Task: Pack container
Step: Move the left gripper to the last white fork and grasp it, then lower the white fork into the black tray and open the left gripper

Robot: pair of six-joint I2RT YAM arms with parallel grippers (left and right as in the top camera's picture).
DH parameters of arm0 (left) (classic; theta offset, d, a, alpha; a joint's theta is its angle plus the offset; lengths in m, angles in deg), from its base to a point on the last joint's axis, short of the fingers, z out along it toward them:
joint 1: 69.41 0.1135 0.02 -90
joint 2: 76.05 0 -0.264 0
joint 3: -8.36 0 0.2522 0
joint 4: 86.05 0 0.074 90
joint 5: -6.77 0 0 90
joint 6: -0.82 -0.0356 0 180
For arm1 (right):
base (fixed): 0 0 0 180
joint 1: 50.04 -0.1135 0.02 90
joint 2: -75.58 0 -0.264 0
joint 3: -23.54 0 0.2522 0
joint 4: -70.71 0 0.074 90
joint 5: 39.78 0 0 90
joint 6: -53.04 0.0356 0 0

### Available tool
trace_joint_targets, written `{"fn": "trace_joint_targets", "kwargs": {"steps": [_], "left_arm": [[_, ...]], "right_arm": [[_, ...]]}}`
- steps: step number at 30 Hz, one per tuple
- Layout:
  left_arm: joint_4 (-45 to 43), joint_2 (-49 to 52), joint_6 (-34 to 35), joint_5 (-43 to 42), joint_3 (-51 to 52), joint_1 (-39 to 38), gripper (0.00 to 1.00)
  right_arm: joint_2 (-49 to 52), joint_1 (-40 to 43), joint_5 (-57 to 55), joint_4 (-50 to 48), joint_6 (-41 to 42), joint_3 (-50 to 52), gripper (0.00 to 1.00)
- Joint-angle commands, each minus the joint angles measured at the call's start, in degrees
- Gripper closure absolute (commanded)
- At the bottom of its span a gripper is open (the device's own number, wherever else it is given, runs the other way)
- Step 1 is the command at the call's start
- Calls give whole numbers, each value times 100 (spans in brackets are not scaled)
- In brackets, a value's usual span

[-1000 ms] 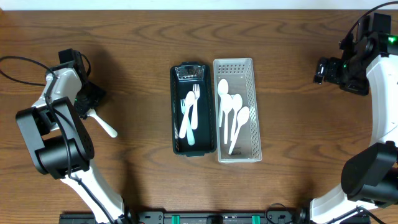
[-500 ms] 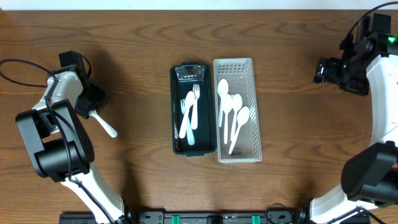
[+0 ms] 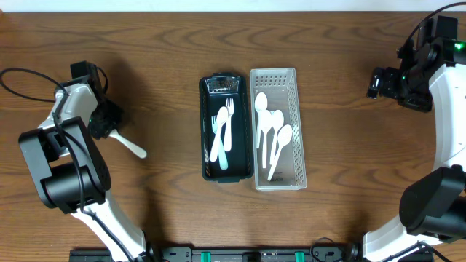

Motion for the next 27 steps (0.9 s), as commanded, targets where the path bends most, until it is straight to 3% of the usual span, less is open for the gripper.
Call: {"fn": "trace_joint_targets", "kwargs": {"steps": [1,7,15,21,27], "left_arm": [[295,-332,-411,66,-221,-162,85],[1008,-1475,-758,-348,-1054,-955,85],[1093,-2389,-839,-363,-1749,-2892,85],[1080,-2033,-857,-358,-1751,-4140,85],[1082,-1025,-973,-356,-1707,-4553,85]], "right_arm": [[52,11,17,2,72,-31,5],[52,11,20,-13,74,-31,5],[52,11,20,-39,70,-31,5],[52,11,20,-90,70,-31,4],[52,11,17,-162,-2,-31,4]]}}
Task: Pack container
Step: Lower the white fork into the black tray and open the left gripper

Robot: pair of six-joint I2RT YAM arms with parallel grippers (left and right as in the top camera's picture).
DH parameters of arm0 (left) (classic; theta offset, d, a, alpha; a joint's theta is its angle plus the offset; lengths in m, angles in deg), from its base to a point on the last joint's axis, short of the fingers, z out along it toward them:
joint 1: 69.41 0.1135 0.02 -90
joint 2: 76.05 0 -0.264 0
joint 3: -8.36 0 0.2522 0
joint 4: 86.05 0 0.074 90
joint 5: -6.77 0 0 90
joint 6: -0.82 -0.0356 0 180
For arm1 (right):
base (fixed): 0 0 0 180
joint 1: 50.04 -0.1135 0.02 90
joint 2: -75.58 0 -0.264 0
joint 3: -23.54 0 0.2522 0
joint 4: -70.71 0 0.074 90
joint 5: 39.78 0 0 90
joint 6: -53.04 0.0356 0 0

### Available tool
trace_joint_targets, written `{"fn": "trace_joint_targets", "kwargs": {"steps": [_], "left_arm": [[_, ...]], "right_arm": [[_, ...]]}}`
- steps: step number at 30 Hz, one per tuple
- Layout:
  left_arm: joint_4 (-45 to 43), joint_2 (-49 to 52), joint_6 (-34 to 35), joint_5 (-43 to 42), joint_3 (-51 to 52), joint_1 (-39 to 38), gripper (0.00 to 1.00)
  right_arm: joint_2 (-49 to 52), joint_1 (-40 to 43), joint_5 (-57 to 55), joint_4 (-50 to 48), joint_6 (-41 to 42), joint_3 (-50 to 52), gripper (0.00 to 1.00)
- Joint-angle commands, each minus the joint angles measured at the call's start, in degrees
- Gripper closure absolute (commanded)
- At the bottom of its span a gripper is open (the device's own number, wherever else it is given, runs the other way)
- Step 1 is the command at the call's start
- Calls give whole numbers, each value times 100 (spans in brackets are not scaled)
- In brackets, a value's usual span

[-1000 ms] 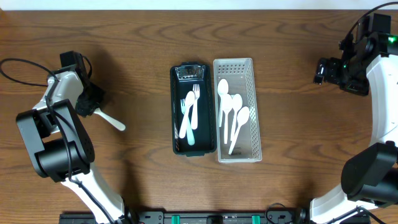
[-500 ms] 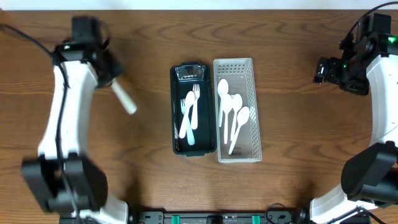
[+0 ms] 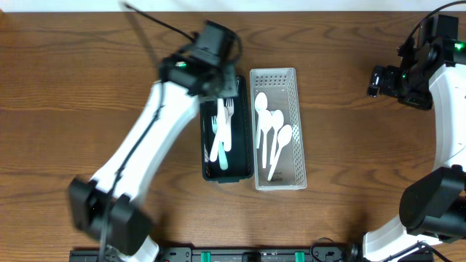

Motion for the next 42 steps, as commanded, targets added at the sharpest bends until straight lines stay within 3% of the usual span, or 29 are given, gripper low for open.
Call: {"fn": "trace_joint_targets", "kwargs": {"steps": [1,7,9,12,18,25,32,36,39,42], "left_arm": [[35,643,-125,9,87,-46,85],[-33,1534,-129,7,87,-22,83],[-26,1694,-127,7,87,-24,61],[-28,1744,-144,7,85,-24,53],[-2,1239,-837,190,-247,-24,41],[-146,103,-1176,1519,-334,234,1],[-988,-369,-1250,1967,-332,1545,2],[-1718,-260,-1952,1965,-304,2310,2],[-1716,-197,-2433,1921,-289,2721,2],[-1405,-199,-2503,1875,-284,3010,2]], "right_arm": [[50,11,17,-17,-13,-31,4],[50,11,15,-24,-39,-31,4],[50,11,-2,-24,-83,-31,4],[50,11,-9,-28,-188,-31,4],[50,-28,20,-282,-564,-31,5],[24,-614,20,-1460,-697,-33,1],[94,-1460,-2,-3668,-699,-33,1],[101,-1615,-7,-4771,-702,-33,1],[101,-1580,-46,-4929,-704,-33,1],[101,-1453,-273,-4489,-699,-31,1]]}}
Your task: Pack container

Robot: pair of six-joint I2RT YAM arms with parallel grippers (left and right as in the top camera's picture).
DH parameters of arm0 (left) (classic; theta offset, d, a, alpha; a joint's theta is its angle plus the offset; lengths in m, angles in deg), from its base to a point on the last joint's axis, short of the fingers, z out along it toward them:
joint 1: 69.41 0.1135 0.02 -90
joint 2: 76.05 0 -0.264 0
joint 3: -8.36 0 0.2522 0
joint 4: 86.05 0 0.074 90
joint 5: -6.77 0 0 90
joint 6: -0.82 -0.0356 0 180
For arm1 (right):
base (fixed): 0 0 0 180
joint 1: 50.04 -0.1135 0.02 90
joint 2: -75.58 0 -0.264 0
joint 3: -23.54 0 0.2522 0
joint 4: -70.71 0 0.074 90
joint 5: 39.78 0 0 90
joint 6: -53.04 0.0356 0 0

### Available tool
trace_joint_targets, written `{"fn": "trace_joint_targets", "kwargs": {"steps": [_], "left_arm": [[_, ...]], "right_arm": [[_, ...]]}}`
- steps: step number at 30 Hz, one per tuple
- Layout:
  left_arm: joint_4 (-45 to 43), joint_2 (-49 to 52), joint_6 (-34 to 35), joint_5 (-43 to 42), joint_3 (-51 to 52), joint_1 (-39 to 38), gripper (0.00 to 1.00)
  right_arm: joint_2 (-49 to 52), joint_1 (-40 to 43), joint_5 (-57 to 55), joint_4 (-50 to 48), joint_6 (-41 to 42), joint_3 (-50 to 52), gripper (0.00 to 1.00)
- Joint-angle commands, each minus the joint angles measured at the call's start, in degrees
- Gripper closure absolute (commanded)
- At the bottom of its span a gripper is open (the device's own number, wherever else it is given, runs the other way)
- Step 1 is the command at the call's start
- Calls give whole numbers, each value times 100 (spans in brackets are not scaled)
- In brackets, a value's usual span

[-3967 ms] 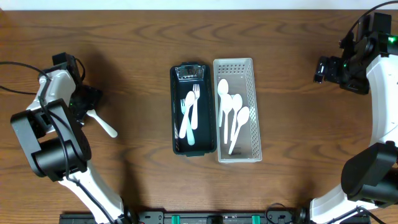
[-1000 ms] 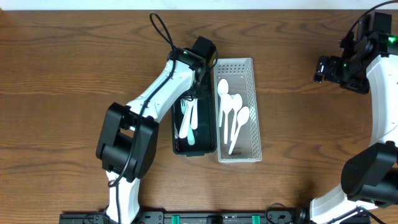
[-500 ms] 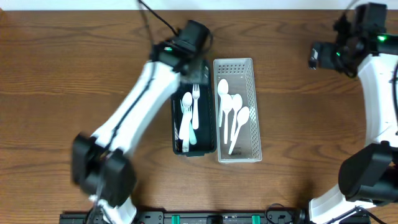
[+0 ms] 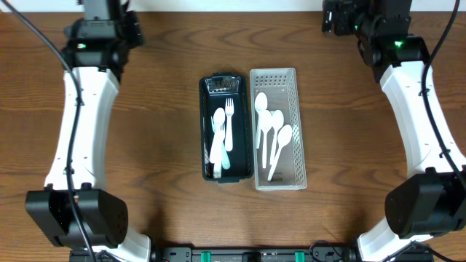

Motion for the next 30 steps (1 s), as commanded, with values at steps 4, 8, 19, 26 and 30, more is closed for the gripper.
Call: {"fn": "trace_joint_targets", "kwargs": {"steps": [4,8,19,26,30], "left_arm": [[254,-138,-422,-293,350,328,2],[-160,-625,-424,-859,1266,356,2],[-2997,-3200,-422,-1231,5455,332,2],[-3947,-5593,-426,-1222,7683,83,2],[-3866,-7064,-424,-1222,8140,74,2]], "right_arm": [[24,363,-485,304,-13,31,1],[-210,592,-481,280,-13,350,1],[-1458,763,-1163,-2092,-13,3886,1],[-2994,763,-1255,-3630,-11,6026,1],[-4013,761,-1231,-3851,-9,6780,1]]}}
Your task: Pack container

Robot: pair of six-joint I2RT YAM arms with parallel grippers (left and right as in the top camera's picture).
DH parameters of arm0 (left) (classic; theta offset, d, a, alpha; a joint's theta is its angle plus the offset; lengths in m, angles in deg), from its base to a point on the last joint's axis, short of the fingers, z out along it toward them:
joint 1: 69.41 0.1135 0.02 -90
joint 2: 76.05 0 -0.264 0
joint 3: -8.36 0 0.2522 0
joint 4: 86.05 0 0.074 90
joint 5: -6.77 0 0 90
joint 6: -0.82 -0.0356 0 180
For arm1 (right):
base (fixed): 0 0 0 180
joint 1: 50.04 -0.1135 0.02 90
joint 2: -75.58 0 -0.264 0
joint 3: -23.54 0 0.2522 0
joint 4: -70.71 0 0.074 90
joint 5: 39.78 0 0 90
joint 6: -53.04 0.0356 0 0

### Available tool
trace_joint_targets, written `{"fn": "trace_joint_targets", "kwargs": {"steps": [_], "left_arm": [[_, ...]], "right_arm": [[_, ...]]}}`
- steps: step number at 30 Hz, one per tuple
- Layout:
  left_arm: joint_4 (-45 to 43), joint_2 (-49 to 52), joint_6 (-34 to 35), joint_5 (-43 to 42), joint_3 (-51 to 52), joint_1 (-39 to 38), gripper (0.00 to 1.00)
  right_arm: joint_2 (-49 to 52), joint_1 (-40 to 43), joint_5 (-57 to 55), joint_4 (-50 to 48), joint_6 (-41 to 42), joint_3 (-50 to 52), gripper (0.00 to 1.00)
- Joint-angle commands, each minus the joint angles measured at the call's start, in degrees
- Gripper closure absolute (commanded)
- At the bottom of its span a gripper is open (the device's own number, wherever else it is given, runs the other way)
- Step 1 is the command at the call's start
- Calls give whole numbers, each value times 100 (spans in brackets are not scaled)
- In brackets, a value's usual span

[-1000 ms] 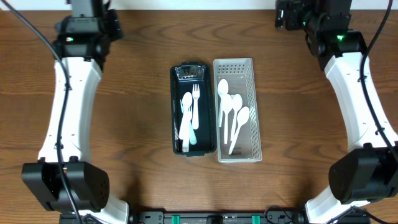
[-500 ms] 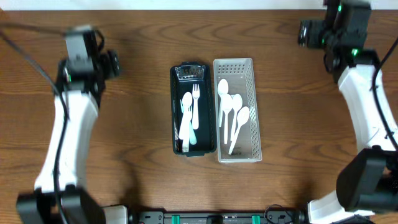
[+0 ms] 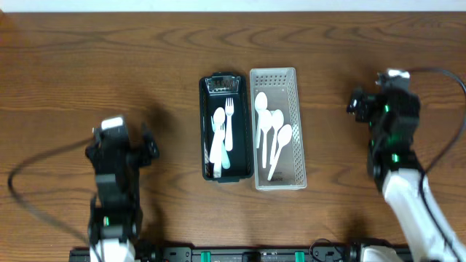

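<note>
A black container stands at mid-table with several white plastic forks and spoons lying lengthwise in it. Touching its right side is a white perforated basket with several white spoons. My left gripper sits well to the left of the container, folded back over its arm near the front. My right gripper is to the right of the basket. Nothing shows in either one, and their fingers are not plain from above.
The wooden table carries only the two containers. A black rail runs along the front edge between the arm bases. Cables trail from both arms at the far left and far right.
Both arms have come back from the table's far edge. The left one is now folded at the front left, the right one at the right of the basket. The containers' contents look unchanged.
My left gripper held a white spoon at the table's left side. Then that arm was over the black container. After that both arms reached to the far edge and one more spoon lay in the container. Now both arms are drawn back, holding nothing.
</note>
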Motion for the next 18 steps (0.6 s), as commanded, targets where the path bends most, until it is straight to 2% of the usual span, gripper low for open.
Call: {"fn": "trace_joint_targets", "kwargs": {"steps": [1,4,9,18], "left_arm": [[-48,-953,-76,-17,83,-17,2],[-15,-1416,-76,-17,81,-17,2],[-55,-1554,-74,-17,81,-20,2],[549,-1537,-74,-17,83,-17,2]], "right_arm": [[-769,37,-81,-24,-17,490,1],[-1349,37,-81,101,-15,789,1],[-1980,37,-81,706,-17,981,1],[-2000,37,-81,1808,-17,981,1]]}}
